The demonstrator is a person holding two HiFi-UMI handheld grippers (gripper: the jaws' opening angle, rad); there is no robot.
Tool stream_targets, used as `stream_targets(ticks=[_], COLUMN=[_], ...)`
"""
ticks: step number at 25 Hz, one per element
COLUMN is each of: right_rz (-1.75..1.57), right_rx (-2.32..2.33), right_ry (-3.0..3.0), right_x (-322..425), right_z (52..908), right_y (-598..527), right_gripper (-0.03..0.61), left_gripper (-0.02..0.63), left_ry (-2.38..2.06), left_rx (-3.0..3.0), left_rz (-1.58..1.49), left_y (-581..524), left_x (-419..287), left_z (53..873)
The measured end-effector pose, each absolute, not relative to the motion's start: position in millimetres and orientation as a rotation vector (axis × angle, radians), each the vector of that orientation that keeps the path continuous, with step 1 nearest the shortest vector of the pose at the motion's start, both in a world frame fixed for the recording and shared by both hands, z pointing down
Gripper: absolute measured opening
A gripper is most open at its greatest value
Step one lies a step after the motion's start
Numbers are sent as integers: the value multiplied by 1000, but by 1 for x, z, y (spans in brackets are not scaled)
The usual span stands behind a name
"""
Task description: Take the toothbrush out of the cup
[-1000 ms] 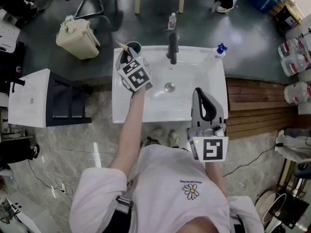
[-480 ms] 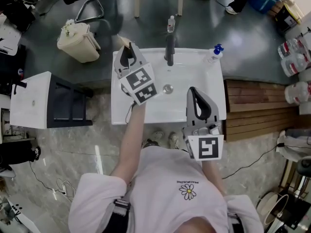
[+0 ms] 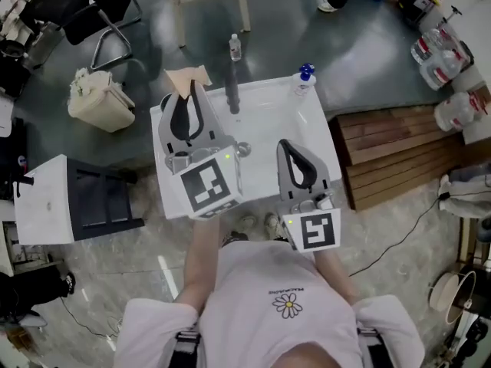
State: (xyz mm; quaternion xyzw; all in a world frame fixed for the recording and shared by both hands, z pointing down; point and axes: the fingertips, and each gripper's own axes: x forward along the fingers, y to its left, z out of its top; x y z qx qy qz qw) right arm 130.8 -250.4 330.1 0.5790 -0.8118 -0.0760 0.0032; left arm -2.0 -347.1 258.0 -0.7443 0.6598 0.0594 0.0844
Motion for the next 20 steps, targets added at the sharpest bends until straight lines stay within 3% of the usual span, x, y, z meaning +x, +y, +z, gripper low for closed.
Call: stream_targets(ticks=[7, 13, 20], right_rz=[-234, -230, -242], right_rx=[1916, 1977, 1989], right_ry=[-2475, -2420, -2378], right_x=[156, 173, 183], right_z=[328, 331, 333], right_y=[-249, -247, -247], right_gripper=[12, 12, 12], left_gripper=[41, 41, 41], left_ry=[1793, 1416, 1363], left_rx=[-2316, -2389, -2414], left_rz=[195, -153, -151], left_y=[-298, -266, -270], left_x=[50, 98, 110], left_z=[254, 291, 303])
